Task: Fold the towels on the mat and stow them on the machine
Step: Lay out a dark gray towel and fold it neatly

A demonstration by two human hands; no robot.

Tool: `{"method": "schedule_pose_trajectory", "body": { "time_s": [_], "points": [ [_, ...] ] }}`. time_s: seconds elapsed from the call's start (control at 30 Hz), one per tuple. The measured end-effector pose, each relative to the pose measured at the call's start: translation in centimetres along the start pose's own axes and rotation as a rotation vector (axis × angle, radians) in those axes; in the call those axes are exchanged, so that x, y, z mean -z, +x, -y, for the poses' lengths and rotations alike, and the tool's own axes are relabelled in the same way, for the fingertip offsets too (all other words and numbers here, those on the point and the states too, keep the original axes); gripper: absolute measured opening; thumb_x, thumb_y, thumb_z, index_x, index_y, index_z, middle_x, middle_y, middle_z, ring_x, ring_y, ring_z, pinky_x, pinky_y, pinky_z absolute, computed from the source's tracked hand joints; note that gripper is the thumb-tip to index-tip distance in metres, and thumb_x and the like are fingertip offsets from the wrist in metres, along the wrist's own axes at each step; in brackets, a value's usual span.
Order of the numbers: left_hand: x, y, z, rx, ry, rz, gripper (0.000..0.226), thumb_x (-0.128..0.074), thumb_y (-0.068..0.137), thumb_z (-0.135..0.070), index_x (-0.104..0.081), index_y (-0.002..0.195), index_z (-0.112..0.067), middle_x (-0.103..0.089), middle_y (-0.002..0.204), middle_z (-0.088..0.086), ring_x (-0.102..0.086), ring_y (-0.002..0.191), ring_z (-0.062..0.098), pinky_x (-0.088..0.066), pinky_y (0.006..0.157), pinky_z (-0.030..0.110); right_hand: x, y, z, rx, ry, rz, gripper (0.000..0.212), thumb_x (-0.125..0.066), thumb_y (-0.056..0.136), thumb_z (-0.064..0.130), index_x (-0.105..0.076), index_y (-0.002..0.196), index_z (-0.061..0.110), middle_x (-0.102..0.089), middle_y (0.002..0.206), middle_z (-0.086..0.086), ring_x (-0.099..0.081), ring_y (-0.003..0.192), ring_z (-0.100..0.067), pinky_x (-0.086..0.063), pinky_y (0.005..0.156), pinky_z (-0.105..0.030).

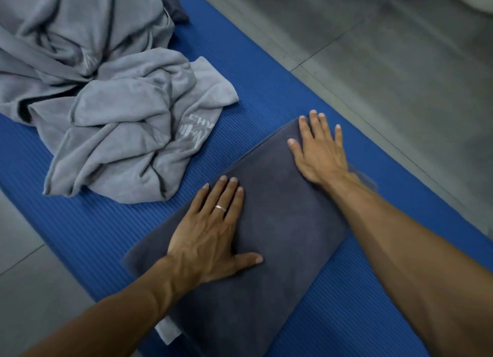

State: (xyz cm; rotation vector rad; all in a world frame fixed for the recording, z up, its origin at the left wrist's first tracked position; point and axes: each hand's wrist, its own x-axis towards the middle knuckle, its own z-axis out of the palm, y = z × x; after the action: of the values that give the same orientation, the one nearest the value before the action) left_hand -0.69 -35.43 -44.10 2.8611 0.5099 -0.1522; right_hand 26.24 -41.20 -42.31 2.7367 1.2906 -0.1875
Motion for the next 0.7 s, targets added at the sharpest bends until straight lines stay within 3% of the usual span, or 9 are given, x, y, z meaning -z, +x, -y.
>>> {"method": "schedule_pose_trajectory", "body": {
  "time_s": [0.1, 0.17, 0.23, 0.37, 0.53, 0.6, 0.63, 0.7],
  "points": [
    [0.5, -0.2, -0.9, 0.000, -0.012, 0.002, 0.107, -0.036, 0.075, -0.079, -0.028, 0.149, -0.003, -0.022, 0.157, 0.016, -0.013, 0.148, 0.032, -0.007, 0.116, 0.056, 0.0, -5.9, 2.2, 0.210, 0.166, -0.163, 0.054, -0.033, 0.102, 0.037, -0.035, 0.149, 0.011, -0.024, 0.159, -0.009, -0.018, 0.148, -0.024, -0.012, 0.121, -0.047],
    [0.4, -0.8, -3.5, -0.030, -0.070, -0.055, 0.085, -0.040, 0.075, -0.054, -0.042, 0.141, 0.001, -0.039, 0.150, 0.019, -0.029, 0.142, 0.034, -0.017, 0.113, 0.064, -1.6, -10.5, 2.5, 0.332, 0.184, -0.160, 0.052, -0.034, 0.099, 0.036, -0.046, 0.142, 0.010, -0.034, 0.155, -0.010, -0.031, 0.143, -0.025, -0.022, 0.118, -0.047],
    [-0.3, -1.6, -6.5, -0.026, -0.147, -0.094, 0.073, -0.037, 0.082, -0.045, -0.048, 0.137, 0.000, -0.045, 0.145, 0.017, -0.037, 0.139, 0.031, -0.022, 0.113, 0.062, -2.9, -12.9, 1.3, 0.327, 0.194, -0.061, 0.056, -0.029, 0.098, 0.040, -0.041, 0.146, 0.013, -0.030, 0.157, -0.007, -0.027, 0.145, -0.022, -0.021, 0.118, -0.045],
    [-2.3, -2.7, -7.8, -0.044, -0.025, -0.008, 0.092, -0.031, 0.086, -0.073, -0.031, 0.149, -0.005, -0.023, 0.156, 0.017, -0.015, 0.147, 0.034, -0.005, 0.116, 0.058, -3.8, -12.7, -4.2, 0.238, 0.074, 0.057, 0.065, -0.009, 0.095, 0.054, -0.011, 0.155, 0.030, -0.001, 0.164, 0.005, 0.004, 0.149, -0.011, 0.001, 0.121, -0.046],
    [-1.9, -2.8, -7.7, -0.054, 0.043, 0.069, 0.109, -0.026, 0.077, -0.085, -0.013, 0.153, -0.008, -0.005, 0.160, 0.016, 0.004, 0.148, 0.032, 0.005, 0.116, 0.058, -2.6, -9.5, -10.2, -0.219, 0.056, 0.096, 0.063, -0.012, 0.100, 0.053, -0.002, 0.156, 0.028, 0.005, 0.164, -0.002, 0.009, 0.150, -0.022, 0.005, 0.119, -0.056],
    [-1.7, -2.7, -7.7, -0.046, 0.046, 0.066, 0.110, -0.025, 0.076, -0.087, -0.011, 0.153, -0.009, -0.005, 0.161, 0.016, 0.005, 0.148, 0.032, 0.006, 0.116, 0.058, -2.1, -10.5, -8.5, -0.176, 0.107, -0.037, 0.064, -0.023, 0.101, 0.047, -0.010, 0.156, 0.018, 0.001, 0.164, -0.009, 0.006, 0.150, -0.026, 0.001, 0.120, -0.054],
    [-1.8, -2.8, -7.7, -0.044, 0.048, 0.063, 0.111, -0.025, 0.076, -0.087, -0.011, 0.153, -0.009, -0.005, 0.161, 0.016, 0.005, 0.148, 0.032, 0.006, 0.116, 0.059, -2.1, -11.8, -7.4, -0.067, 0.156, -0.061, 0.064, -0.026, 0.101, 0.047, -0.012, 0.156, 0.018, 0.000, 0.163, -0.008, 0.005, 0.150, -0.025, 0.000, 0.120, -0.052],
    [-1.9, -2.9, -7.6, -0.046, 0.056, 0.062, 0.109, -0.023, 0.077, -0.086, -0.008, 0.153, -0.009, -0.003, 0.161, 0.015, 0.006, 0.148, 0.031, 0.007, 0.115, 0.059, -3.1, -15.2, -6.4, 0.205, 0.115, 0.038, 0.064, -0.016, 0.099, 0.054, -0.004, 0.155, 0.027, 0.006, 0.163, 0.000, 0.012, 0.149, -0.017, 0.001, 0.121, -0.052]
  ]
}}
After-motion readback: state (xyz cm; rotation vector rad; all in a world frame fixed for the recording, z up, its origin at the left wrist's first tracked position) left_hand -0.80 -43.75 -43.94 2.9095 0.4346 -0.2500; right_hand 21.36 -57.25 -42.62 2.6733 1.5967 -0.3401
